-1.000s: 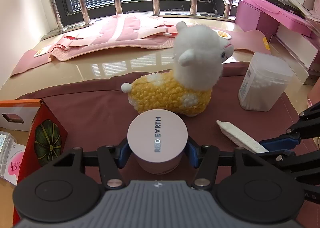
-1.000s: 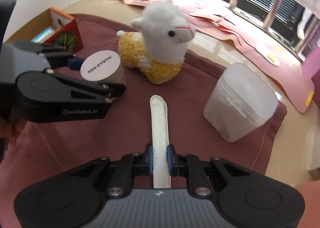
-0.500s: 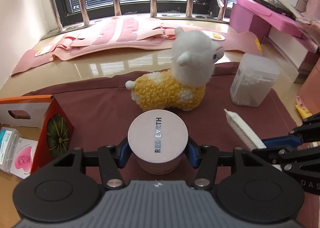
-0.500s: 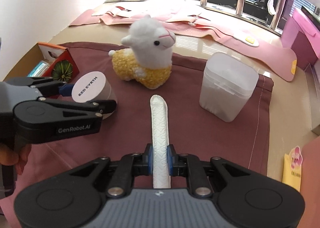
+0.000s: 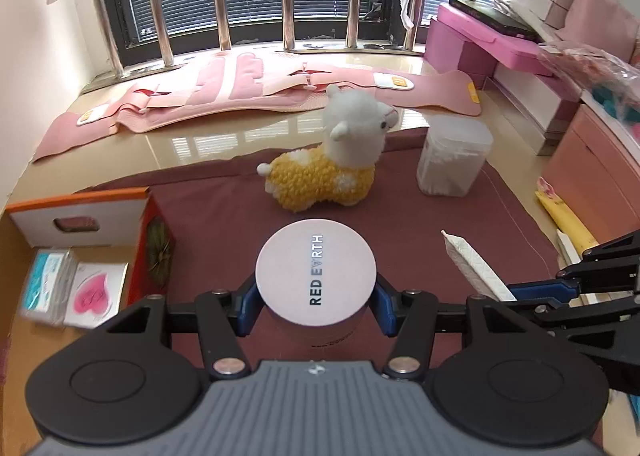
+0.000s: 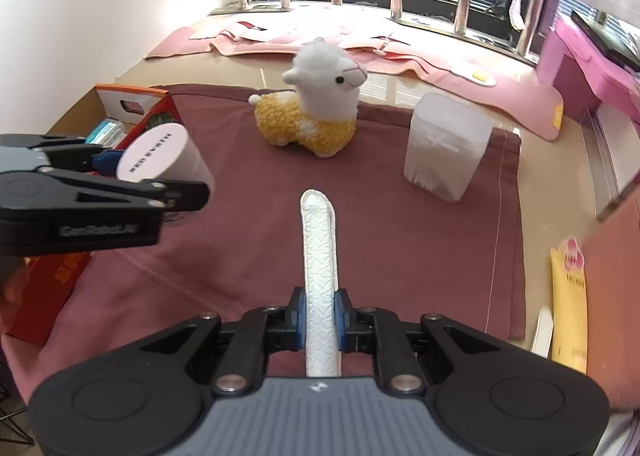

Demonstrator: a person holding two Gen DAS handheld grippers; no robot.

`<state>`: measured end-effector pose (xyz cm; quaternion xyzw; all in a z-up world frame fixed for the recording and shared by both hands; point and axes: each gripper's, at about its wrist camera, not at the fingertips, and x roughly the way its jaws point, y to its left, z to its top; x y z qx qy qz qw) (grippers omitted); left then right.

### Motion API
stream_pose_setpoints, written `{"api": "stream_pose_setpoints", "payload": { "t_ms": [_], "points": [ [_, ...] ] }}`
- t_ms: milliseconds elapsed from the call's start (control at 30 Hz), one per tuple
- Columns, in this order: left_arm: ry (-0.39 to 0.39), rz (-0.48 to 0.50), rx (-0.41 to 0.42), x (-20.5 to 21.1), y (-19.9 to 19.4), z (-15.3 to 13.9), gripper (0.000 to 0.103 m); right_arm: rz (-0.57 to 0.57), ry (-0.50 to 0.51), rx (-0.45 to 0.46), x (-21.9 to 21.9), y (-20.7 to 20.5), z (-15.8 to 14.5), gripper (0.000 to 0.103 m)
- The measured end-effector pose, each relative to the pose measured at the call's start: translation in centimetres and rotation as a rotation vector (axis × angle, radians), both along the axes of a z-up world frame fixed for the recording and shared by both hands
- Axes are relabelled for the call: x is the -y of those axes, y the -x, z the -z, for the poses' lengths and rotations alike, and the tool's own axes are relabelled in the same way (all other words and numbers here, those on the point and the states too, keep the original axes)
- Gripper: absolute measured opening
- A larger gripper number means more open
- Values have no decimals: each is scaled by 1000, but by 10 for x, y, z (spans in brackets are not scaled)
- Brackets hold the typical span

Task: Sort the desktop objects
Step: 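Lift the nail file with the right tool while the left tool lifts the jar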

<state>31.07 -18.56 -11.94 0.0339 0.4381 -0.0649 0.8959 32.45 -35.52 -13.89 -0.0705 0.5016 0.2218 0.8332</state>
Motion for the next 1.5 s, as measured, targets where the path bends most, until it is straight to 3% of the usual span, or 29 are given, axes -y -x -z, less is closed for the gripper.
{"api": "stream_pose_setpoints", "payload": {
  "t_ms": [333,633,967,1500],
  "points": [
    [40,27,-9,-5,61,-23,56,-7,3,24,-9,58,-21,13],
    [28,19,36,-11,112,-41,56,-21,18,16,-9,102,-32,13],
    [34,-15,39,-34,138,-54,56,-51,19,28,-29,129,-41,13],
    [82,107,73,-98,172,-75,56,90,30,46,-86,178,-64,13]
  ]
}}
